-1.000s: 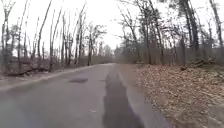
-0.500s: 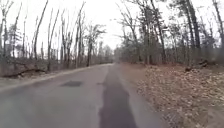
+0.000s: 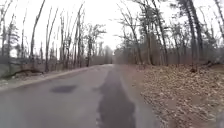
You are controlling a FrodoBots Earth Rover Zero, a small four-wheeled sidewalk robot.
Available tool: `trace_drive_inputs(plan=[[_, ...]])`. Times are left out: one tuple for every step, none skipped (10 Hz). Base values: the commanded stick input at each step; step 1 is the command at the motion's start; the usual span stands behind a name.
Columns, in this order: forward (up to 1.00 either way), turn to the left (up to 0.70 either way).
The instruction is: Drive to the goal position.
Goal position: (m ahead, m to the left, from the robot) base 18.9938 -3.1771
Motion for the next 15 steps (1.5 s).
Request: trace_drive_inputs(plan=[[1.0,0.4],[1.0,0.4],[1.0,0.4],[1.0,0.0],[1.0,0.0],[1.0,0.0],[1.0,0.0],[1.0,0.0],[1.0,0.0],[1.0,0.0],[1.0,0.0],[1.0,0.0],[1.0,0.0],[1.0,-0.04],[1.0,-0.15]])
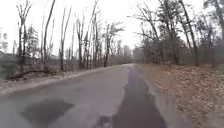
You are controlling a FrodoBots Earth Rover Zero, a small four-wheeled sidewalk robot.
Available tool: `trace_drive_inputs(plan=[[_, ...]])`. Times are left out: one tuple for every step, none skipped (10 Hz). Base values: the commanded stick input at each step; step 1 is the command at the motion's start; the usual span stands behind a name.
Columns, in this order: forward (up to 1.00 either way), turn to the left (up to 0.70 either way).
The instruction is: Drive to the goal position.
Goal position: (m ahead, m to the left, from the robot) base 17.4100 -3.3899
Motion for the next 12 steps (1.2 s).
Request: trace_drive_inputs(plan=[[1.0,-0.25],[1.0,-0.35],[1.0,-0.4],[1.0,-0.4],[1.0,-0.4],[1.0,0.0],[1.0,0.0],[1.0,0.0],[1.0,0.0],[1.0,0.0],[1.0,0.0],[1.0,0.0]])
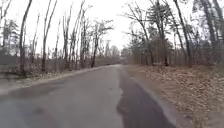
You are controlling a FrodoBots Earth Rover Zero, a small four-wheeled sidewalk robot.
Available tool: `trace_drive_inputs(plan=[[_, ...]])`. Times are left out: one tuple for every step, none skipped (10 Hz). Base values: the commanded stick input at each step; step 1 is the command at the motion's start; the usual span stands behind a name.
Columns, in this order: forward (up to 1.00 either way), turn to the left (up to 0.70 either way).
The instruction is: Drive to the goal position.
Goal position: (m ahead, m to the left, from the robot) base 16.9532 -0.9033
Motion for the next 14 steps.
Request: trace_drive_inputs(plan=[[1.0,-0.4],[1.0,-0.4],[1.0,-0.4],[1.0,0.0],[1.0,0.0],[1.0,0.0],[1.0,0.0],[1.0,0.0],[1.0,0.0],[1.0,0.0],[1.0,0.0],[1.0,0.0],[1.0,0.0],[1.0,0.0]])
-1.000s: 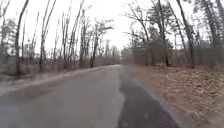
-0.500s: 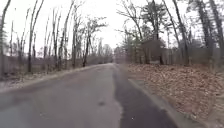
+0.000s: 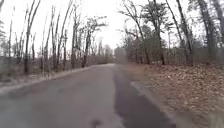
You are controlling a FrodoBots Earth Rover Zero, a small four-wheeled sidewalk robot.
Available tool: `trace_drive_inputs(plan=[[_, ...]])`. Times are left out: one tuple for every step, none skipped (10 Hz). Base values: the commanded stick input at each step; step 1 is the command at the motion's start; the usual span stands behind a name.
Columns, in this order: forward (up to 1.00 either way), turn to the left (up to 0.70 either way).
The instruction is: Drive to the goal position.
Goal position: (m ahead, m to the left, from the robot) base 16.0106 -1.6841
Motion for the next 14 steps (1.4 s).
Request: trace_drive_inputs(plan=[[1.0,0.0],[1.0,0.0],[1.0,0.0],[1.0,0.0],[1.0,0.0],[1.0,0.0],[1.0,0.0],[1.0,0.0],[1.0,0.0],[1.0,0.0],[1.0,0.0],[1.0,0.0],[1.0,0.0],[1.0,0.0]])
